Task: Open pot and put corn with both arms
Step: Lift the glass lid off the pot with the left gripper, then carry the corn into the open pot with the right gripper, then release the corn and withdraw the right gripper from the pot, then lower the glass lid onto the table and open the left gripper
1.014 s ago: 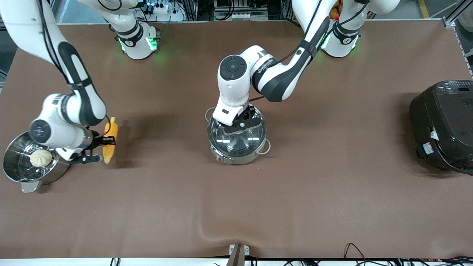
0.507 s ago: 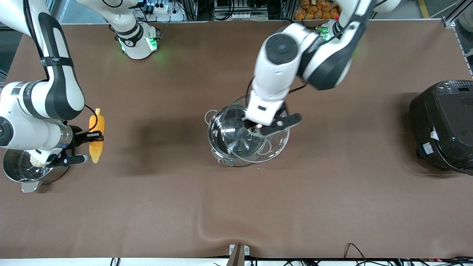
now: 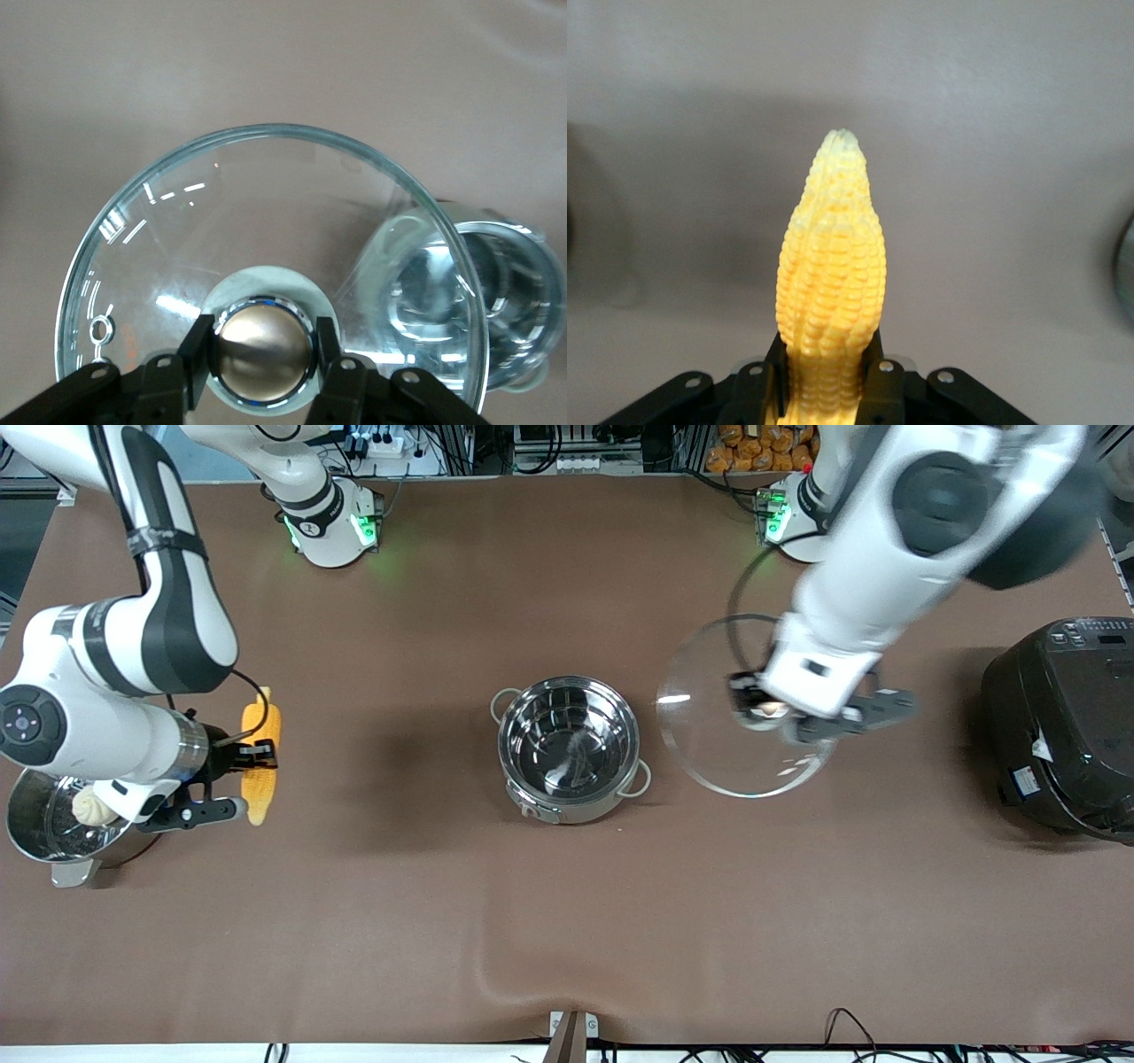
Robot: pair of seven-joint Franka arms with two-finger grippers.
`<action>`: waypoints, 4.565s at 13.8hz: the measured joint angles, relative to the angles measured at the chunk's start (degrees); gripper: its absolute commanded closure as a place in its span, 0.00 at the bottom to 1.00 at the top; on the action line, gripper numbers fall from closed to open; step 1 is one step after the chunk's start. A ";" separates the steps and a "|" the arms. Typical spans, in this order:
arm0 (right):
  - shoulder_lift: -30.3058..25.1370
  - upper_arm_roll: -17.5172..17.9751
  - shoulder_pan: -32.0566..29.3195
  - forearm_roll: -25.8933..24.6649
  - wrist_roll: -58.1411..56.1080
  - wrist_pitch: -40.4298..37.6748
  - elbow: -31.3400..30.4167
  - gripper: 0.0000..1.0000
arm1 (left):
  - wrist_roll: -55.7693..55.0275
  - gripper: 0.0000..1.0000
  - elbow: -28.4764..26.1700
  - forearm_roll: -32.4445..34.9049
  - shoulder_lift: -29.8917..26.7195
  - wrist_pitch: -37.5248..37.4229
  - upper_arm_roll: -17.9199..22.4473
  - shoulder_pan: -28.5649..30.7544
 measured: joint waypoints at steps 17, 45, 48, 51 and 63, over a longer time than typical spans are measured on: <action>12.62 0.39 32.85 5.76 36.10 17.34 8.85 0.81 | 38.09 1.00 -42.26 0.14 -2.87 40.15 -0.10 24.26; -14.28 -2.41 1.70 -4.85 17.58 -19.77 12.73 0.00 | 34.21 1.00 -70.04 0.14 -5.15 78.18 -0.35 24.53; -18.16 -2.41 -1.55 -5.24 14.34 -19.02 9.01 0.00 | 30.95 0.89 -70.03 0.14 -5.02 78.62 -0.36 23.14; -17.47 -2.41 -6.42 -5.00 7.47 -15.23 6.72 0.00 | 29.93 0.00 -69.97 0.14 -4.59 78.74 -0.52 22.05; -18.08 -2.11 -9.63 0.43 1.21 -20.03 9.65 0.00 | 29.00 0.00 -40.72 0.14 -11.58 29.25 -2.05 21.36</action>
